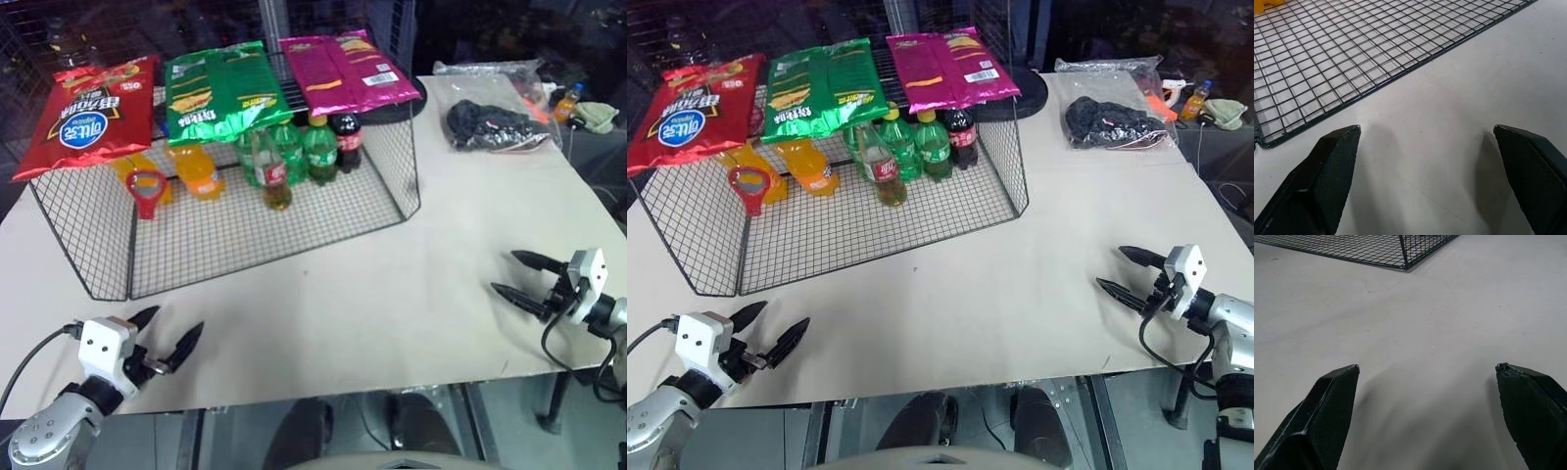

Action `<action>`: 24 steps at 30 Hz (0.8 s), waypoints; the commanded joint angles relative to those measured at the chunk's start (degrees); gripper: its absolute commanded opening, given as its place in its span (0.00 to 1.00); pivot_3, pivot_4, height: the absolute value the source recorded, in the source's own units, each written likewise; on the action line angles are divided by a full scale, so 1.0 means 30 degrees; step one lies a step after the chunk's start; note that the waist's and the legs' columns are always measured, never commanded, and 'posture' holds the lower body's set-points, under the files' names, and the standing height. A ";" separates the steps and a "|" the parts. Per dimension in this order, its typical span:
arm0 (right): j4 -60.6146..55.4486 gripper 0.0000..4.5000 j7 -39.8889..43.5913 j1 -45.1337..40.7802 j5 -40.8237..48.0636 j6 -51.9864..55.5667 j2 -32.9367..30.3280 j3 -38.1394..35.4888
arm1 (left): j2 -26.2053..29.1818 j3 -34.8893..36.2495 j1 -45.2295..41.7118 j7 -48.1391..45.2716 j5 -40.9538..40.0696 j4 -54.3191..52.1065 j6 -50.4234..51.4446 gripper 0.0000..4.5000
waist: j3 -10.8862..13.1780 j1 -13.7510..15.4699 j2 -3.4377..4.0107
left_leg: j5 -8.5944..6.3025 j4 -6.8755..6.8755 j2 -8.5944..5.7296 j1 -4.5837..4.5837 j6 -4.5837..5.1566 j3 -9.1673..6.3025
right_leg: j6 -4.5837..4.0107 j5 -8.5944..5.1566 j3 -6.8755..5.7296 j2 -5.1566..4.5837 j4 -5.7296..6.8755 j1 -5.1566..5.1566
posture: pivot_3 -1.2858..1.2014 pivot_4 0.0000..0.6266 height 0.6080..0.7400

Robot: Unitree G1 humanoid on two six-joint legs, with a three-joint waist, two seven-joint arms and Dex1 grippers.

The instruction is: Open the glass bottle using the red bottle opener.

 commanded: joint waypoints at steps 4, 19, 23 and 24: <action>0.0207 1.00 0.0484 -0.0223 0.0237 -0.0529 -0.0434 -0.0723 | -0.0043 0.0324 0.0147 0.0121 -0.0242 -0.0915 0.0407 1.00 | 0.0000 -0.0002 0.0000 | 0.0000 -0.0001 -0.0002 -0.0018 -0.0002 0.0003 | 0.0000 0.0000 0.0001 -0.0001 -0.0002 -0.0017 | 0.52 0.24 1.00; 0.0867 1.00 0.0943 -0.0589 0.0240 -0.1013 -0.0340 -0.0691 | -0.0413 0.0485 -0.0315 0.0708 -0.0425 -0.1561 0.0981 1.00 | -0.0002 0.0008 0.0002 | 0.0002 0.0000 -0.0003 -0.0016 -0.0005 0.0005 | 0.0001 0.0001 0.0002 0.0000 -0.0002 -0.0016 | 0.52 0.24 1.00; 0.0887 1.00 0.1027 -0.0547 0.0212 -0.1161 -0.0255 -0.0621 | -0.0315 0.0480 -0.0482 0.0689 -0.0300 -0.1469 0.1062 1.00 | -0.0003 0.0000 0.0005 | 0.0003 0.0002 -0.0004 -0.0015 -0.0006 0.0005 | 0.0002 0.0001 0.0001 0.0003 0.0000 -0.0016 | 0.52 0.24 1.00; 0.0854 1.00 0.1075 -0.0535 0.0200 -0.1221 -0.0229 -0.0578 | -0.0287 0.0516 -0.0555 0.0727 -0.0255 -0.1453 0.1049 1.00 | -0.0003 -0.0001 0.0004 | 0.0003 0.0002 -0.0004 -0.0015 -0.0007 0.0006 | 0.0002 0.0001 0.0002 0.0003 0.0000 -0.0016 | 0.52 0.24 1.00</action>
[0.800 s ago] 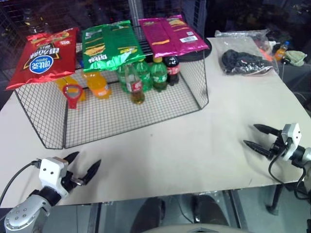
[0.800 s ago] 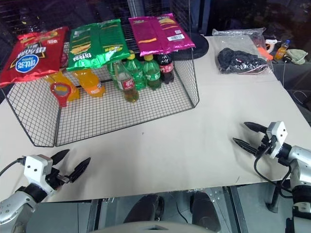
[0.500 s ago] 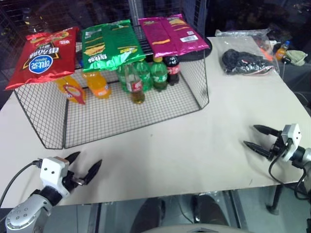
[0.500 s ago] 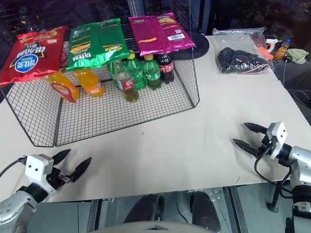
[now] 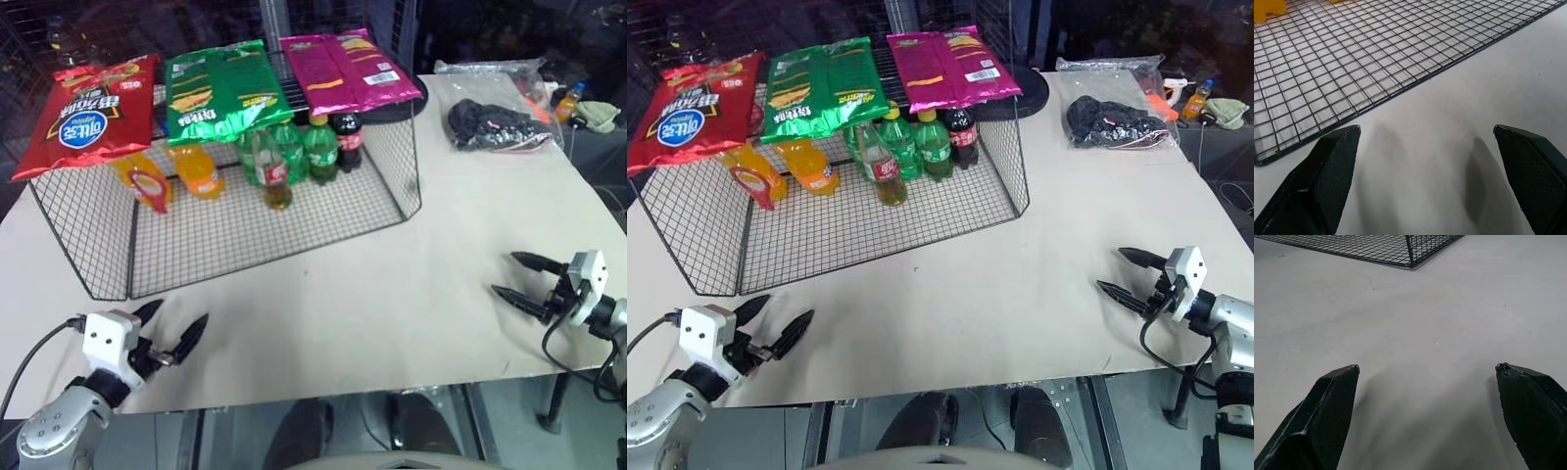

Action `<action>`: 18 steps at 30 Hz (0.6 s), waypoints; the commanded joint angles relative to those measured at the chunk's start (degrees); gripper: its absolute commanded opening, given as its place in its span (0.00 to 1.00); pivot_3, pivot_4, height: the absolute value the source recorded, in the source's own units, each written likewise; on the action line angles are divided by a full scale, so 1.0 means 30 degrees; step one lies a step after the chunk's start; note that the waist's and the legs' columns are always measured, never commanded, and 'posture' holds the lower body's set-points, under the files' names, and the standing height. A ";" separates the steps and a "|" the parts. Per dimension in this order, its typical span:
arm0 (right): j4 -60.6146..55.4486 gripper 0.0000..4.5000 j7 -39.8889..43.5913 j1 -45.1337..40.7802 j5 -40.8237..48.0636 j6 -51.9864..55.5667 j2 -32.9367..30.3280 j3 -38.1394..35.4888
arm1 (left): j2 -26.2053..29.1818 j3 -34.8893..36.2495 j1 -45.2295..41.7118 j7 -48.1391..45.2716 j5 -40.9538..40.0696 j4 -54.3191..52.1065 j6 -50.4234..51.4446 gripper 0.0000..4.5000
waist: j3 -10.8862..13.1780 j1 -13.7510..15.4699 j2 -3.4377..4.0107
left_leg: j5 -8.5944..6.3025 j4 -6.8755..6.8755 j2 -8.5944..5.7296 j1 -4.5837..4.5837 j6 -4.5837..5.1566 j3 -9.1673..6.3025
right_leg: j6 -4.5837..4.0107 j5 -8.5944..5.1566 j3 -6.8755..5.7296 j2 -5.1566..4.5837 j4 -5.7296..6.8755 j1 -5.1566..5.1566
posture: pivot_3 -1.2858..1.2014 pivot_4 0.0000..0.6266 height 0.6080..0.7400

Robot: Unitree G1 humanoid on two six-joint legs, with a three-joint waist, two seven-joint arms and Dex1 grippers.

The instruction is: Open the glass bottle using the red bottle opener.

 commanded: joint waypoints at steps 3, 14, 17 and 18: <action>-0.0958 1.00 0.0353 -0.0202 0.0475 -0.0012 0.0072 -0.0364 | 0.0201 0.0756 -0.0618 0.0827 0.0394 -0.0254 -0.0237 1.00 | 0.0000 0.0001 0.0000 | 0.0001 0.0002 0.0000 0.0000 -0.0001 0.0002 | 0.0001 0.0000 0.0002 0.0000 0.0000 0.0000 | 0.52 0.24 1.00; -1.0094 1.00 -0.1711 0.0216 0.2883 0.4898 0.2984 0.1579 | 0.0337 0.2029 -0.6155 0.5952 0.2468 0.0285 -0.1250 1.00 | -0.0012 0.0051 -0.0010 | 0.0007 0.0033 -0.0013 -0.0051 -0.0011 -0.0029 | 0.0007 0.0005 -0.0021 0.0002 0.0039 -0.0047 | 0.52 0.24 1.00; -1.2479 1.00 -0.2560 0.0278 0.3548 0.6462 0.3379 0.2032 | 0.0650 0.2221 -0.7255 0.6564 0.2875 0.1000 -0.1162 1.00 | -0.0013 0.0054 -0.0008 | 0.0008 0.0039 -0.0018 -0.0067 -0.0015 -0.0034 | 0.0007 0.0005 -0.0062 0.0003 0.0056 -0.0070 | 0.52 0.24 1.00; -1.3133 1.00 -0.2751 0.0319 0.3671 0.6823 0.3449 0.2207 | 0.0722 0.2221 -0.7547 0.6651 0.2933 0.1259 -0.1211 1.00 | -0.0013 0.0045 -0.0007 | 0.0008 0.0038 -0.0024 -0.0071 -0.0014 -0.0028 | 0.0007 0.0006 -0.0077 0.0003 0.0058 -0.0079 | 0.52 0.24 1.00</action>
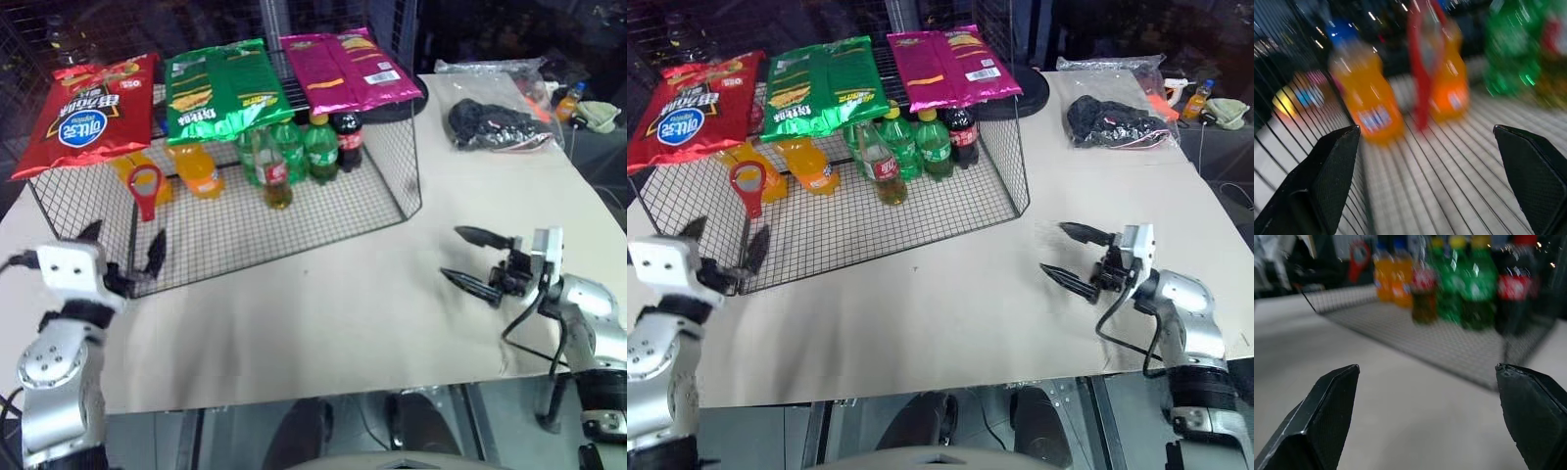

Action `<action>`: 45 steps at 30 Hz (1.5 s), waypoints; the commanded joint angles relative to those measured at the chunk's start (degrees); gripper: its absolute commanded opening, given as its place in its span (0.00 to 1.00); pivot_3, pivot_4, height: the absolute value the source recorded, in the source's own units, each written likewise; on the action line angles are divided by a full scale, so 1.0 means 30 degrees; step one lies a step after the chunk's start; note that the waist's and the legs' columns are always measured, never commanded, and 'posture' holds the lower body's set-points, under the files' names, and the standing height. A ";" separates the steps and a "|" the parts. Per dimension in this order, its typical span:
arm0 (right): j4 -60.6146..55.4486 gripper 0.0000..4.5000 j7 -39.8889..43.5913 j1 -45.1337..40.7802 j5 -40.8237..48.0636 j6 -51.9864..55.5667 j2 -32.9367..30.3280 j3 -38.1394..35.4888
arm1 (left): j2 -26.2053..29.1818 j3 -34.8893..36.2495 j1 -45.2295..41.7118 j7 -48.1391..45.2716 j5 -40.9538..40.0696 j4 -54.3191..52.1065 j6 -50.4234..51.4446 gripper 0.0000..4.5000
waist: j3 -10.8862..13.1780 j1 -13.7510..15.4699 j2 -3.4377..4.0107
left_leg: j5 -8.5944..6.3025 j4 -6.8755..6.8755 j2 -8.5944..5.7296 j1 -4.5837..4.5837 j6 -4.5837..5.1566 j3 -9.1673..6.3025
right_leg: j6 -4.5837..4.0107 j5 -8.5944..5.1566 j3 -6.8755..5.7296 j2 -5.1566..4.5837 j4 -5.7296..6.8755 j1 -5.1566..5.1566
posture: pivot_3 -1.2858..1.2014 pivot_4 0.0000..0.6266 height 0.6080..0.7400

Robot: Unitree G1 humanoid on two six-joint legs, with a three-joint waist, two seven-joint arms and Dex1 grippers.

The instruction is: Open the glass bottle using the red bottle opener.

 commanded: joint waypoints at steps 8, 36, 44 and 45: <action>-0.7377 1.00 -0.2350 0.0412 0.2807 0.4359 0.0665 0.1629 | 0.0888 -0.1150 -0.3651 -0.0376 0.0906 0.3644 -0.0701 1.00 | -0.0001 0.0112 -0.0001 | 0.0046 0.0007 -0.0003 -0.0028 -0.0074 -0.0006 | -0.0005 -0.0004 -0.0007 0.0007 0.0183 -0.0100 | 0.52 0.24 1.00; -0.8055 1.00 -0.3099 0.1529 0.2140 0.3661 0.1110 0.2073 | -0.0192 -0.2626 -0.6007 -0.2782 -0.0004 0.7241 -0.3779 1.00 | 0.0034 0.0049 -0.0072 | 0.0259 0.0039 0.0005 -0.0011 -0.0307 -0.0390 | -0.0121 0.0054 -0.0337 0.0126 0.0273 0.0017 | 0.52 0.24 1.00; -0.7942 1.00 -0.3450 0.0637 0.2129 0.4141 0.1004 0.2283 | -0.0007 -0.2650 -0.7421 -0.0972 0.0748 0.8263 -0.4073 1.00 | 0.0035 -0.0014 -0.0074 | 0.0256 0.0028 -0.0003 -0.0062 -0.0302 -0.0327 | -0.0119 0.0055 -0.0292 0.0137 0.0278 -0.0056 | 0.52 0.24 1.00; -0.7919 1.00 -0.3458 0.0565 0.2104 0.4168 0.0990 0.2277 | 0.0009 -0.2589 -0.7552 -0.0936 0.0684 0.8426 -0.4112 1.00 | 0.0035 -0.0017 -0.0075 | 0.0257 0.0028 -0.0004 -0.0061 -0.0302 -0.0327 | -0.0119 0.0055 -0.0293 0.0139 0.0280 -0.0056 | 0.52 0.24 1.00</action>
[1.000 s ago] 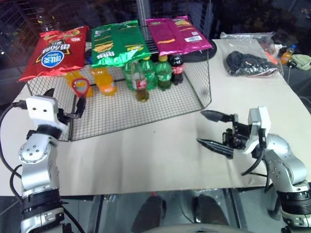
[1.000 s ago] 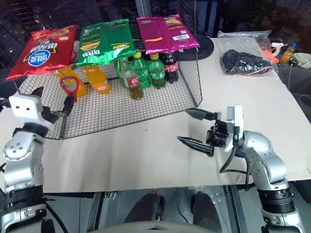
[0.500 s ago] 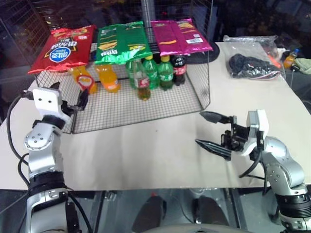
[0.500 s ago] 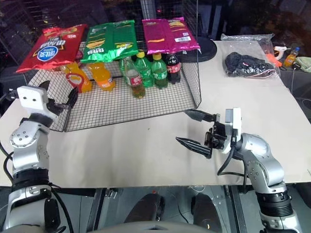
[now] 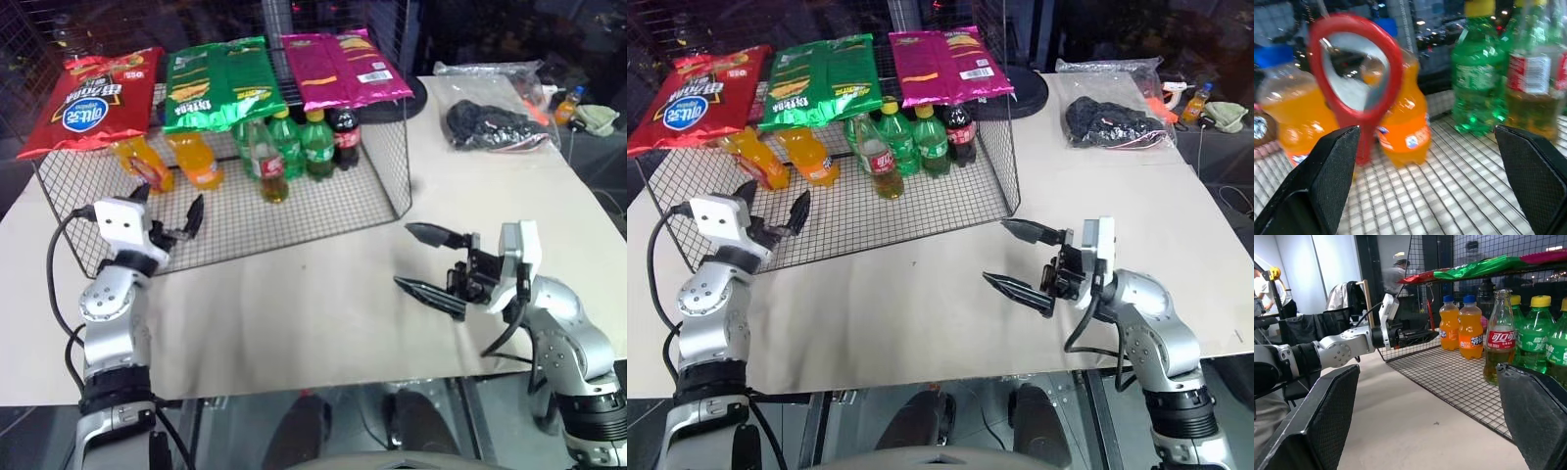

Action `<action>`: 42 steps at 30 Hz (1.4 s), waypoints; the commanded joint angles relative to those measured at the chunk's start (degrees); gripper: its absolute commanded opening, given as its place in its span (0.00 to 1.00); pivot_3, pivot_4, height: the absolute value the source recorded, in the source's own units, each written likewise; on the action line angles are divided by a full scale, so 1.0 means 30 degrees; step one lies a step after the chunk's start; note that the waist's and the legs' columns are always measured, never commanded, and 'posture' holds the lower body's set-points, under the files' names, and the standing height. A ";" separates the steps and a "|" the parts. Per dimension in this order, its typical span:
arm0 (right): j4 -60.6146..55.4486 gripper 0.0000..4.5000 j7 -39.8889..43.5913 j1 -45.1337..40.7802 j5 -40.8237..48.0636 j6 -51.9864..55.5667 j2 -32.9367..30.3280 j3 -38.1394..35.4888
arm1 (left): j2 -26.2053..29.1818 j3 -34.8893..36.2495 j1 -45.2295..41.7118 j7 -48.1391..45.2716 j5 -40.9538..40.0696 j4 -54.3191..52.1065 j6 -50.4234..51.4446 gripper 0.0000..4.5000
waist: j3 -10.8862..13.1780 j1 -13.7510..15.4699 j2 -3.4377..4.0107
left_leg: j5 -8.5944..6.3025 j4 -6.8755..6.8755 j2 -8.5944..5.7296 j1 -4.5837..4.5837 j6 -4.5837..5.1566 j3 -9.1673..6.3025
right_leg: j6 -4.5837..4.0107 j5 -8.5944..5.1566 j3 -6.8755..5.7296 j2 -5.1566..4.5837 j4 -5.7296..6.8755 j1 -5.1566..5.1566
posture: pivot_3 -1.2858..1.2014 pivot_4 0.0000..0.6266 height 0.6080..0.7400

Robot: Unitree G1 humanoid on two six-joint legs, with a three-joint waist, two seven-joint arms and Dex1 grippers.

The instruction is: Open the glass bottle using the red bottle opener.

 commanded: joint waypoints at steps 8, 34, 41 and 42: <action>-0.0268 1.00 -0.0197 -0.0242 -0.0230 -0.0111 0.0001 -0.0076 | 0.0386 0.0640 -0.0527 0.0850 0.0116 0.0457 -0.1389 1.00 | 0.0000 -0.0008 -0.0001 | -0.0003 -0.0001 -0.0001 -0.0036 0.0004 0.0011 | 0.0000 0.0000 0.0010 -0.0005 -0.0006 -0.0039 | 0.52 0.24 1.00; -0.0546 1.00 -0.0406 -0.0491 -0.0268 -0.0226 0.0206 -0.0157 | 0.0519 -0.0454 -0.2947 0.0385 0.0346 0.3986 -0.2195 0.14 | -0.0002 -0.0027 -0.0004 | -0.0002 0.0004 -0.0011 -0.0039 0.0004 0.0019 | 0.0001 0.0001 0.0014 0.0004 0.0006 -0.0047 | 0.52 0.24 1.00; -0.0732 1.00 -0.0490 -0.0923 0.0052 -0.0155 0.0553 -0.0185 | 0.0464 -0.0309 -0.2507 0.0382 0.0255 0.3510 -0.1993 0.01 | -0.0015 0.0128 -0.0030 | -0.0002 0.0036 -0.0035 -0.0058 0.0007 0.0004 | 0.0006 0.0003 -0.0001 -0.0017 0.0007 -0.0044 | 0.52 0.24 1.00; -0.0695 1.00 -0.0467 -0.0970 0.0055 -0.0169 0.0569 -0.0187 | 0.0459 -0.0306 -0.2423 0.0433 0.0209 0.3407 -0.1922 0.01 | -0.0015 0.0073 -0.0029 | -0.0002 0.0035 -0.0030 -0.0058 0.0007 0.0004 | 0.0006 0.0003 -0.0002 -0.0012 0.0007 -0.0046 | 0.52 0.24 1.00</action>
